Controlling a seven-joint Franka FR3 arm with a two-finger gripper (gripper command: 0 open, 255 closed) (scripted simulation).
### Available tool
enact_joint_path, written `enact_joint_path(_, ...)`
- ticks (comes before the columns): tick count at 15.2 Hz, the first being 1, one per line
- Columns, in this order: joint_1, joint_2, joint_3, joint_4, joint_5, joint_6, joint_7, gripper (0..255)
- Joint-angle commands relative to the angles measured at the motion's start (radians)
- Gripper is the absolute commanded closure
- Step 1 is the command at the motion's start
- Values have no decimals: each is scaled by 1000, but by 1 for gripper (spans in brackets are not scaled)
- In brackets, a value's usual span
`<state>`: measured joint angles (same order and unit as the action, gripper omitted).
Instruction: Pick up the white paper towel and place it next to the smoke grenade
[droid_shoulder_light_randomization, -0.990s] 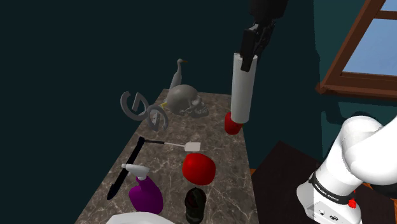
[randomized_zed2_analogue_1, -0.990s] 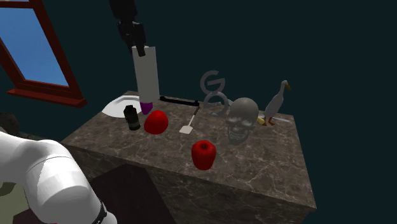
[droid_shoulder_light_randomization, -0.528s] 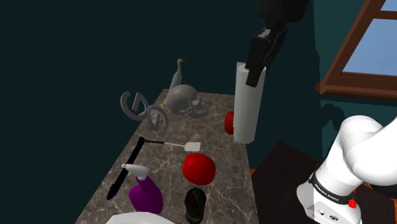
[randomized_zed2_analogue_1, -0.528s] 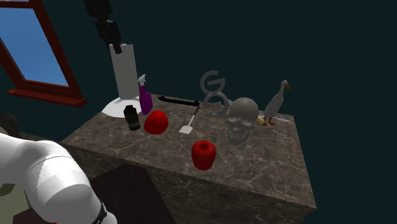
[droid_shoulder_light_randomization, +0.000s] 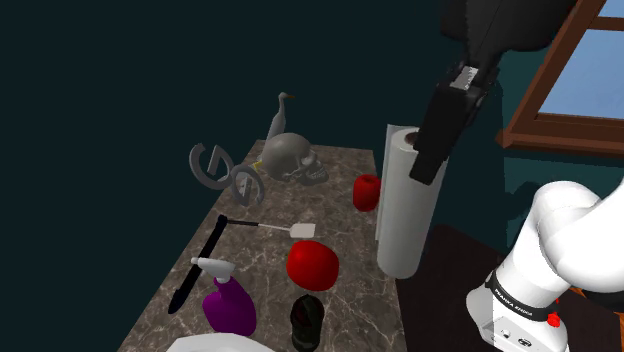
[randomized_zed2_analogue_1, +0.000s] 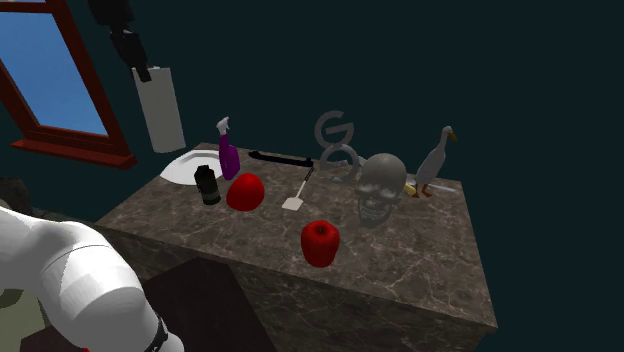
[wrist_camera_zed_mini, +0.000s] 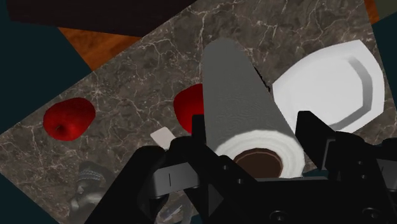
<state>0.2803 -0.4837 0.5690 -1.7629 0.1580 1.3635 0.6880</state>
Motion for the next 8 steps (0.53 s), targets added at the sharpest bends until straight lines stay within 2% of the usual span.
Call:
enact_joint_path(1, 1, 30, 54, 39, 6, -5, 62, 255)
enact_joint_path(3, 2, 50, 94, 66, 8, -9, 107, 255)
enact_joint_path(8, 14, 14, 88, -33, 25, 57, 96, 255)
